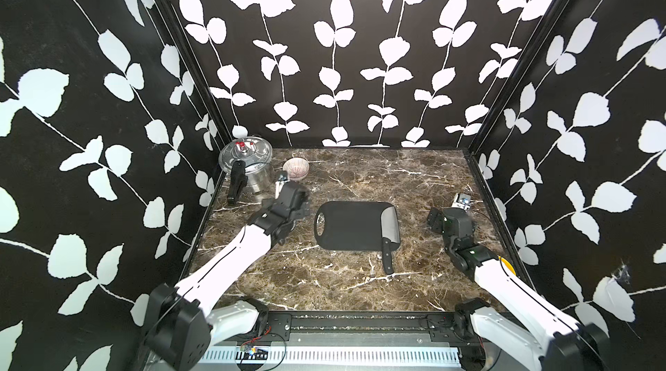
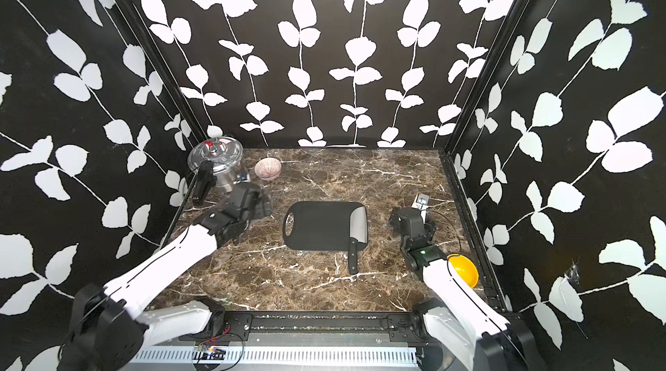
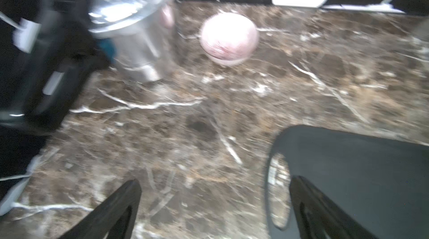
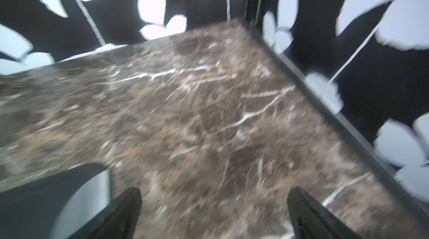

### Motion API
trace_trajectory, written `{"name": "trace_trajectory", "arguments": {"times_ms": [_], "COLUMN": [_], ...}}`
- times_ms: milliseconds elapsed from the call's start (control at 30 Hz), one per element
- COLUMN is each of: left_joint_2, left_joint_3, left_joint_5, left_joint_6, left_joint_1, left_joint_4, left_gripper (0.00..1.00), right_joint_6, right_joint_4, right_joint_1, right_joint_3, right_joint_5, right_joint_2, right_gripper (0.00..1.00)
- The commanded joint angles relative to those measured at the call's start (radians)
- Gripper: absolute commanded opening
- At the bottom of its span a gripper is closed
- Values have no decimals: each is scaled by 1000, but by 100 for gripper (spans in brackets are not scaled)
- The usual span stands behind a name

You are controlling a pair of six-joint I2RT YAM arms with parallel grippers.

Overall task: Align the knife with the edge of the cutting board
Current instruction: Reset both arms

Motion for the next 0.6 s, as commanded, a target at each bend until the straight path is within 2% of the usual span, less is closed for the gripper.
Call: {"name": "trace_trajectory", "arguments": {"times_ms": [0,167,200,267,367,400,467,533,567], "left_joint_2": [-84,-6,26,91,174,210,258,299,285], "left_joint_3": [-159,-267,-285,-244,-282,-306,-325,-384,-380], "left_joint_5": [-92,-17,1,35,50,55,61,131,151], "left_joint_6": [182,218,245,284,383,420,434,452,441], "left_joint_1": [113,226,233,246,252,257,268,289,293], "left_joint_4": [277,447,511,519,729,856,900,1061,1030], "left_gripper": [98,98,99,98,99,99,99,99,99], "right_joint_6": [-167,-221,-245,-297,-307,-318,-326,-343,-349], "right_joint_4": [303,574,691,873,934,927,898,950,955], "right_joint_1": [-30,-82,-89,-98,-122,-124,-130,-148,-155], "right_joint_3": [-25,-58,-74,-106,-98,-95,-90,-106,-113], "right_joint_5": [160,173,173,171,106,78,2,-97,-151], "right_joint_2": [90,290,337,413,482,485,480,495,499], "right_gripper": [100,100,100,100,100,100,100,100,100]}}
